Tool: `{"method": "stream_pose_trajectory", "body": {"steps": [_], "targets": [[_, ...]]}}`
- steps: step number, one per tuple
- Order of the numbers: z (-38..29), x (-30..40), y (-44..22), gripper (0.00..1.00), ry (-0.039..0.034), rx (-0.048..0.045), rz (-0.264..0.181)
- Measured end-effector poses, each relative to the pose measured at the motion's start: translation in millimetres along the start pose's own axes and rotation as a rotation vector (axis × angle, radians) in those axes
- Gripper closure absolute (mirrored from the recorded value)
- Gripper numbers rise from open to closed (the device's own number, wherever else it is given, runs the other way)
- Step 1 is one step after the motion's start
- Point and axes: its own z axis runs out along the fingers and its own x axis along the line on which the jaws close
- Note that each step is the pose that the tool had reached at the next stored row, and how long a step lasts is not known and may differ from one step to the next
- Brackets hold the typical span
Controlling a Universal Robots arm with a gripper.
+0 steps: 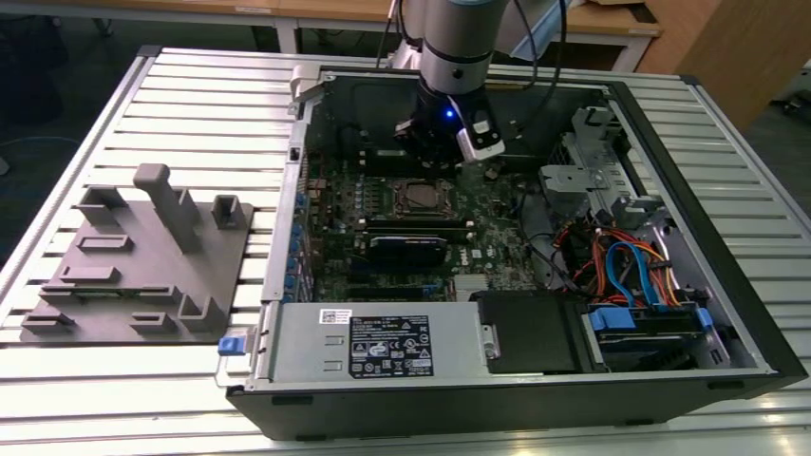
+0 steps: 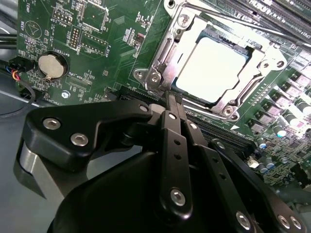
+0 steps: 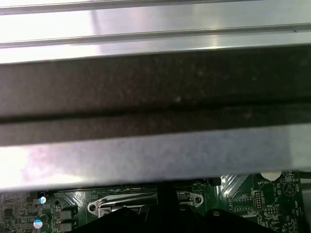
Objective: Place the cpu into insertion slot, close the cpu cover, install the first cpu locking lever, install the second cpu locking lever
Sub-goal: 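Install the second cpu locking lever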
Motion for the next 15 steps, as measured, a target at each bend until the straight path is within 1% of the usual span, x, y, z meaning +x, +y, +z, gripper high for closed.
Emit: {"method": "stream_pose_trajectory", "body": {"steps": [10, 15], "targets": [[-0.1, 0.0, -0.1, 0.9, 0.0, 0.0001, 0.0], [-3.9, 0.0, 0.2, 0.9, 0.0, 0.0001, 0.0]]}}
